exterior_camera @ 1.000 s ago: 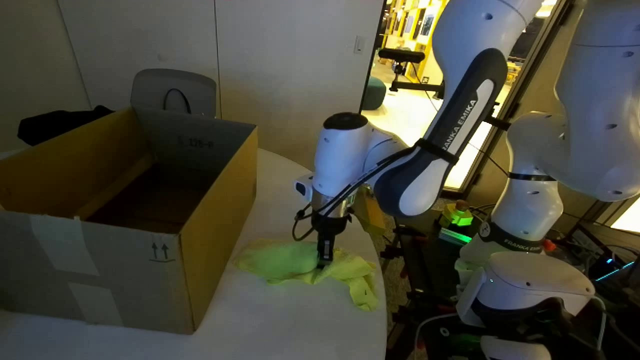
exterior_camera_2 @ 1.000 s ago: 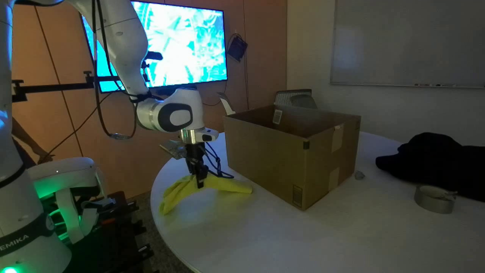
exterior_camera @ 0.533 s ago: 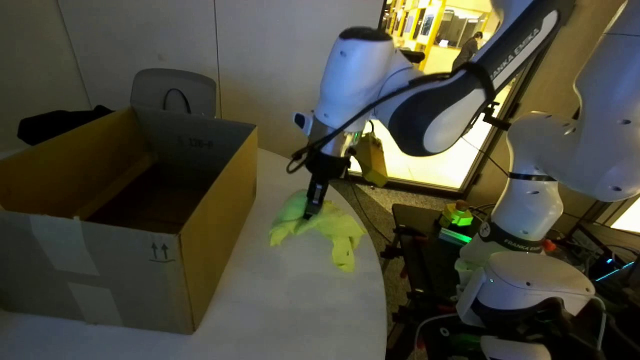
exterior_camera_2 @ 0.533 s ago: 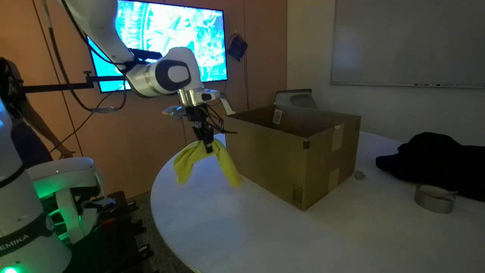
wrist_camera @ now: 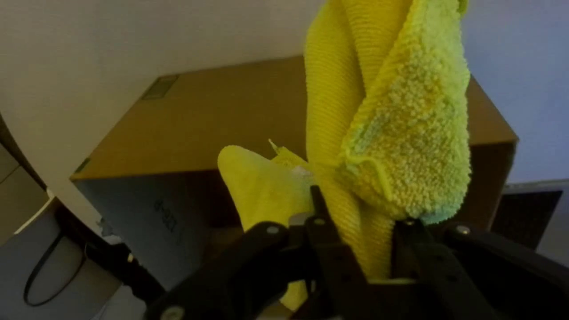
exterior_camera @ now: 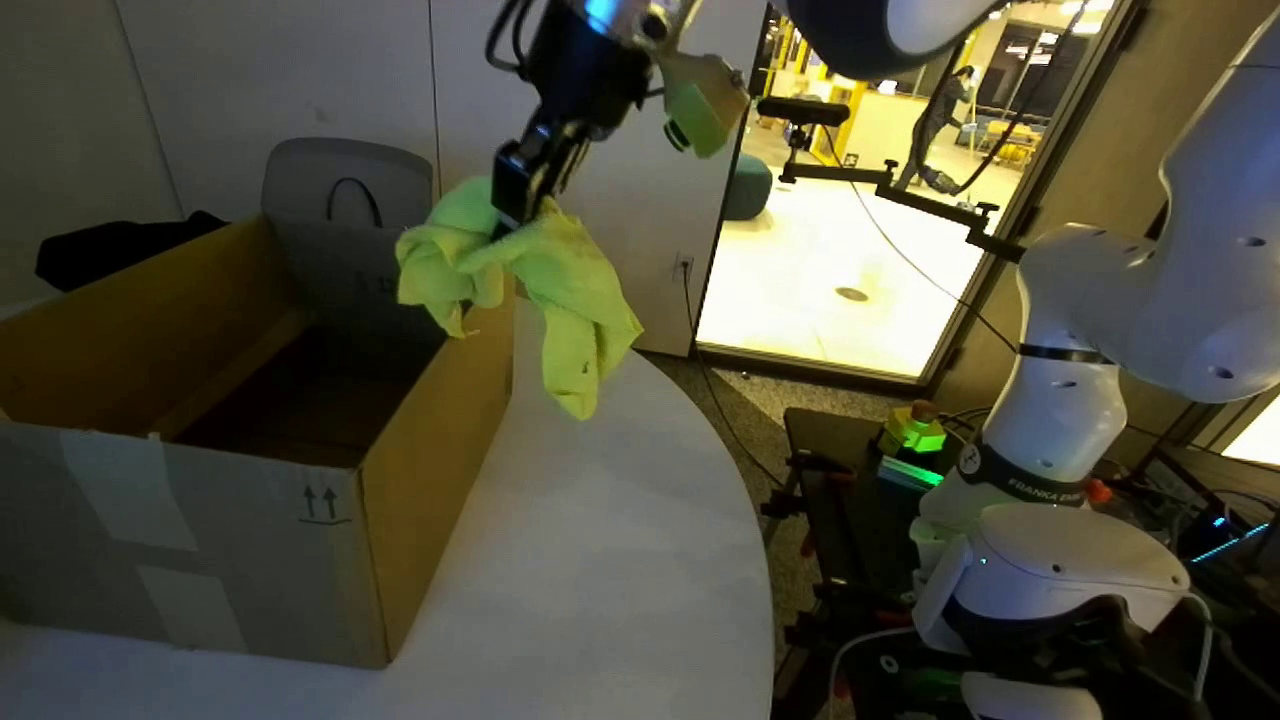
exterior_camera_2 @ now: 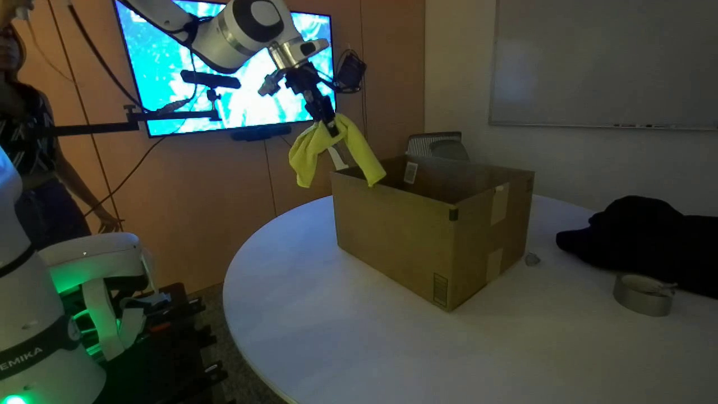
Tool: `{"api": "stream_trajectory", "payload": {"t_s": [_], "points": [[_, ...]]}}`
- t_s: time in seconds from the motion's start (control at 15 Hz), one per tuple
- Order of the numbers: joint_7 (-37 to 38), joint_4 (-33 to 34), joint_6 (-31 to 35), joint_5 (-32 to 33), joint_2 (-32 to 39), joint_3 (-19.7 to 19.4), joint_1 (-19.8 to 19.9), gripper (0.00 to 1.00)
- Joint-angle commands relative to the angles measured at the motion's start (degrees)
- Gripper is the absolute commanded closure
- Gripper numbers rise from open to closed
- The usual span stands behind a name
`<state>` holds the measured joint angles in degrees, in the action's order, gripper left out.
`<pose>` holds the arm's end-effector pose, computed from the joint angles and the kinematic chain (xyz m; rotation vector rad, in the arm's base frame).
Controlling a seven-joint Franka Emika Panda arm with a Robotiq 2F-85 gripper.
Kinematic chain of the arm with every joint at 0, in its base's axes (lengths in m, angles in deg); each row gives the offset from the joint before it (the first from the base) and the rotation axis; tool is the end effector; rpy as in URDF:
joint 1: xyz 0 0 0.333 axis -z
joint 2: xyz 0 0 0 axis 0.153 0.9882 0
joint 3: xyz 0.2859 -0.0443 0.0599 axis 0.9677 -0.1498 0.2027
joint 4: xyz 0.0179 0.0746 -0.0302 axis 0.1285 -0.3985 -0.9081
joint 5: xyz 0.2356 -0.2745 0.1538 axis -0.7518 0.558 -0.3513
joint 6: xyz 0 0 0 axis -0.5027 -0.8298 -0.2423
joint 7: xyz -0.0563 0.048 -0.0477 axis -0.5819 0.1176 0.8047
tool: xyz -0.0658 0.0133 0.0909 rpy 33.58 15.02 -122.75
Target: Put the black marker in the yellow fabric, wrap it and put it in the box
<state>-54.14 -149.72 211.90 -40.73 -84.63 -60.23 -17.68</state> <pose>0.5313 0.1541 0.4690 2.9370 -0.1398 0.6414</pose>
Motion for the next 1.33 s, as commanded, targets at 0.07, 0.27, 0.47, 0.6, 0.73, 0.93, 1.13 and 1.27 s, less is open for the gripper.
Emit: {"api": "stream_trajectory", "payload": {"t_s": [0.07, 0.27, 0.47, 0.6, 0.73, 0.93, 1.13, 1.27], "points": [[7.82, 17.53, -2.06, 2.72, 11.09, 1.55, 1.33, 0.94], [12.43, 26.53, -1.90, 3.91, 18.69, -0.47, -0.19, 0.94], [17.06, 34.99, -3.05, 6.88, 26.67, -3.54, -2.70, 0.94], [17.66, 40.37, -4.86, 6.81, 31.86, -5.70, -4.24, 0.93], [17.14, 45.55, -7.95, 5.62, 36.67, -7.53, -5.55, 0.51], [14.82, 53.27, -13.90, 3.13, 42.13, -8.99, -6.31, 0.37], [14.95, 55.85, -16.81, 4.00, 42.32, -10.23, -7.56, 0.12], [14.92, 53.20, -16.57, 4.65, 38.88, -10.30, -8.39, 0.01]]}}
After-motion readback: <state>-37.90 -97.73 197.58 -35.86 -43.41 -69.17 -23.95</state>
